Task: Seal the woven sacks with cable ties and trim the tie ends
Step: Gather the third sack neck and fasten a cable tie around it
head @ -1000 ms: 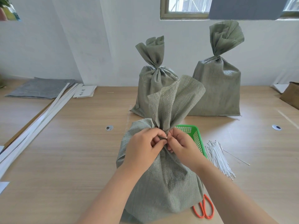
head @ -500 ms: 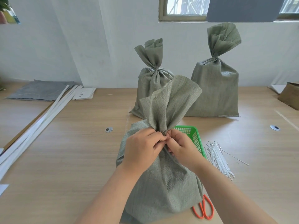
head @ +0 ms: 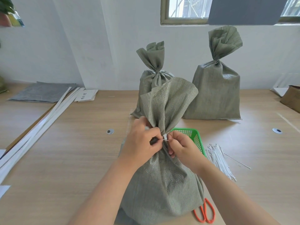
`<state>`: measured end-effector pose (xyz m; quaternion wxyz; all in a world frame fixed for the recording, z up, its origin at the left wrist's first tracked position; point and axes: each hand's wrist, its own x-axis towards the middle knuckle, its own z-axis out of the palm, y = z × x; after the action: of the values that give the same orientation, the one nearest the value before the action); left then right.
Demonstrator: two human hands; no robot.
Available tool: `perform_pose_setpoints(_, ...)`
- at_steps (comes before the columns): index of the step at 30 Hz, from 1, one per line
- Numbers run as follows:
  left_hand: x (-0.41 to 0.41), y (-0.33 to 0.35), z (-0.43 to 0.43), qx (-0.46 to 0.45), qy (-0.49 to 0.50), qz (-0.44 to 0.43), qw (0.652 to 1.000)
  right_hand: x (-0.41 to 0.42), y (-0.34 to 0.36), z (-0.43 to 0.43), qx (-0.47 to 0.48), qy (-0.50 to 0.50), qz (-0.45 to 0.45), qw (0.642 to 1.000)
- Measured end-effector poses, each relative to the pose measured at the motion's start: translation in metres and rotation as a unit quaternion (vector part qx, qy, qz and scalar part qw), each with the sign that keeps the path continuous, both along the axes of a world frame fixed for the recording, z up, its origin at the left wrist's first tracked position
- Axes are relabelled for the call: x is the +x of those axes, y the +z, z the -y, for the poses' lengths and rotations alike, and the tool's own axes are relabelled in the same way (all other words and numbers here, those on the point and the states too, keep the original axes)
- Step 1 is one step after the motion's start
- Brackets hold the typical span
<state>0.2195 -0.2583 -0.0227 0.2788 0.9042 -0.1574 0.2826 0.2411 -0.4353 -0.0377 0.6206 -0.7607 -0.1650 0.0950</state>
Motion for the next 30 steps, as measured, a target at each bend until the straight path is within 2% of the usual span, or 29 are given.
perform_pose_setpoints(4,0.001,-0.004,-0.004,-0.127,-0.034,-0.091,0.987,0.002,0.003,0.001,0.001,-0.014,0.026,1.0)
perform_pose_setpoints(10,0.001,0.004,-0.004,-0.148,-0.056,-0.103,0.982,0.007,0.01,-0.002,-0.077,-0.049,0.104,0.99)
perform_pose_setpoints(13,0.002,0.005,-0.006,-0.156,-0.035,-0.123,0.979,0.008,0.014,0.0,-0.12,-0.041,0.143,0.982)
perform_pose_setpoints(16,0.004,0.005,-0.009,-0.244,0.008,-0.182,0.953,0.008,0.019,0.004,-0.159,-0.014,0.157,0.975)
perform_pose_setpoints(20,0.009,0.005,-0.017,-0.358,-0.022,-0.276,0.892,0.009,0.017,0.007,-0.198,0.004,0.177,0.964)
perform_pose_setpoints(22,0.012,0.008,-0.021,-0.381,-0.063,-0.34,0.858,0.009,0.016,0.007,-0.194,0.011,0.183,0.964)
perform_pose_setpoints(26,0.009,0.025,-0.012,-0.333,-0.106,-0.394,0.85,0.007,0.012,0.002,-0.173,-0.003,0.213,0.962)
perform_pose_setpoints(30,0.012,0.024,-0.006,-0.381,-0.073,-0.397,0.832,0.008,0.007,-0.002,-0.152,-0.03,0.225,0.962)
